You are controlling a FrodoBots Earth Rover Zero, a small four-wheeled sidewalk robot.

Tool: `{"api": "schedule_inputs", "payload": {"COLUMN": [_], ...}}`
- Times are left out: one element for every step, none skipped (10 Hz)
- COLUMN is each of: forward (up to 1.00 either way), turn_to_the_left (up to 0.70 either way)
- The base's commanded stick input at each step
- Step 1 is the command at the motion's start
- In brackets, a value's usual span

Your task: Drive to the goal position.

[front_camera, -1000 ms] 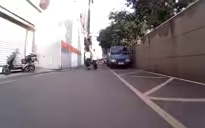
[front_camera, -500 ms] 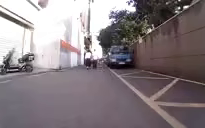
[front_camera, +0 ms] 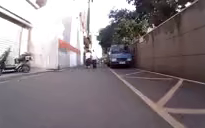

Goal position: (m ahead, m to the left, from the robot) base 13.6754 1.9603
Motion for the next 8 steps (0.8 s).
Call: {"api": "schedule_inputs", "payload": {"forward": [0.45, 0.45, 0.45, 0.45, 0.45, 0.45, 0.45, 0.45], "turn_to_the_left": [0.0, 0.0, 0.0, 0.0, 0.0, 0.0, 0.0, 0.0]}}
